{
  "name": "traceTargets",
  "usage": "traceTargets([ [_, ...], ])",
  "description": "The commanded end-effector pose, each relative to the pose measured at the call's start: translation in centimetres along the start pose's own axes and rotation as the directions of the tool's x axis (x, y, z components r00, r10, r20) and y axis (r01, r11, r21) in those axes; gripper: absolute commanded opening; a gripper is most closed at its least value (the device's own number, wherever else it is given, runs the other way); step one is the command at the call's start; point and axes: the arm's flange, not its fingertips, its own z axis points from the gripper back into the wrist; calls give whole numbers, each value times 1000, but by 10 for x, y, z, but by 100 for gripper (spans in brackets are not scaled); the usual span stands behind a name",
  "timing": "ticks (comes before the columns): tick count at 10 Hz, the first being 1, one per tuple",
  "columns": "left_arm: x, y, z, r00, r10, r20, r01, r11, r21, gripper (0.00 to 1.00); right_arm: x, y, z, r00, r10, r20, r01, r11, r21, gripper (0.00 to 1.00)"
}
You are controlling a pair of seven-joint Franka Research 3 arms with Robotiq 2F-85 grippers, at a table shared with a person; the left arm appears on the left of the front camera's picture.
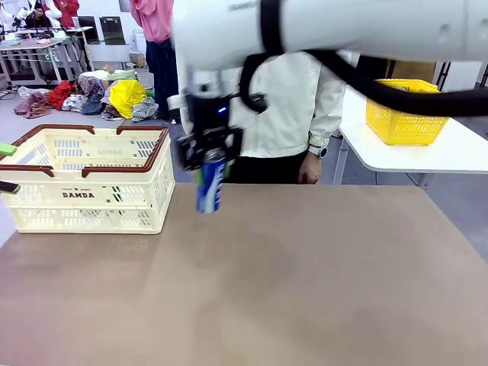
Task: Place the drinks into the Shopping basket.
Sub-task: Pick up one drink and place it into the Shopping basket.
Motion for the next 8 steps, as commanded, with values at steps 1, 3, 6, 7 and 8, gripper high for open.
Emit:
traceTargets([
  [1,-2,-2,2,1000,-2,-3,2,1000,1,100,2,32,-16,995,99,4,-99,994,-55,0],
  [3,-2,-2,2,1000,-2,-3,2,1000,1,100,-12,54,-40,986,164,32,-164,986,0,0],
  [6,-2,-2,2,1000,-2,-3,2,1000,1,100,-6,73,-46,987,161,-6,-161,987,-8,0],
  [7,-2,-2,2,1000,-2,-3,2,1000,1,100,-6,73,-46,987,161,-6,-161,987,-8,0],
  [8,-2,-2,2,1000,-2,-3,2,1000,1,100,-6,73,-46,987,161,-6,-161,987,-8,0],
])
